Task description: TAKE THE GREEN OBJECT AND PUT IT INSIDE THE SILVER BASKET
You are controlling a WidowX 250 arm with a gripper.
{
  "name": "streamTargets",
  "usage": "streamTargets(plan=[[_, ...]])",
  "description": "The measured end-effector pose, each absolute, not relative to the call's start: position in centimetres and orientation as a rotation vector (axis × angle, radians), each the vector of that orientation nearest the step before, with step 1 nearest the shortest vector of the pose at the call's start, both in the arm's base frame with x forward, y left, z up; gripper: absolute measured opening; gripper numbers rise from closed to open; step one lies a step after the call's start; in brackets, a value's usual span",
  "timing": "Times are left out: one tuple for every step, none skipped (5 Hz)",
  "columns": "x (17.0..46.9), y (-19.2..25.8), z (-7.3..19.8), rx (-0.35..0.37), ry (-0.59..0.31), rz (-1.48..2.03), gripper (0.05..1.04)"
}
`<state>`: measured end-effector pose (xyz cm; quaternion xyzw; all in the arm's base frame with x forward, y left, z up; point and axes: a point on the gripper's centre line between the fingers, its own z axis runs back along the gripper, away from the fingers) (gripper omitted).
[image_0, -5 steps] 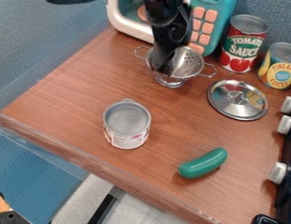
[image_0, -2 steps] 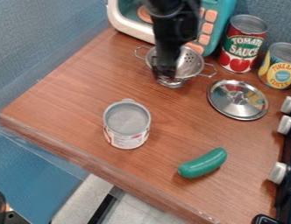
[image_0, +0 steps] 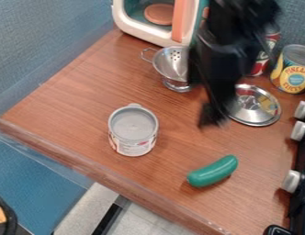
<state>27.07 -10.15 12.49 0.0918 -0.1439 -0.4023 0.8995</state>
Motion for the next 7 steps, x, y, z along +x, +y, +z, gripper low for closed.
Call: streamTargets(plan=[[26.9,-11.3,9.1,0.133,-0.199,-0.770,0.999],[27.1,-11.7,7.5,0.124,-0.171,-0.746,0.999],[27.1,-12.6,6.4,0.102,-0.145,-0.758,0.999],[26.9,-13.0,5.7,0.071,-0.140,-0.740,0.943],[27.2,-12.6,4.5,0.054,-0.121,-0.774,0.653],[27.5,-12.3,4.5,0.054,-0.127,-0.768,0.411],[27.9,-11.6,4.5,0.065,-0.131,-0.769,0.407]])
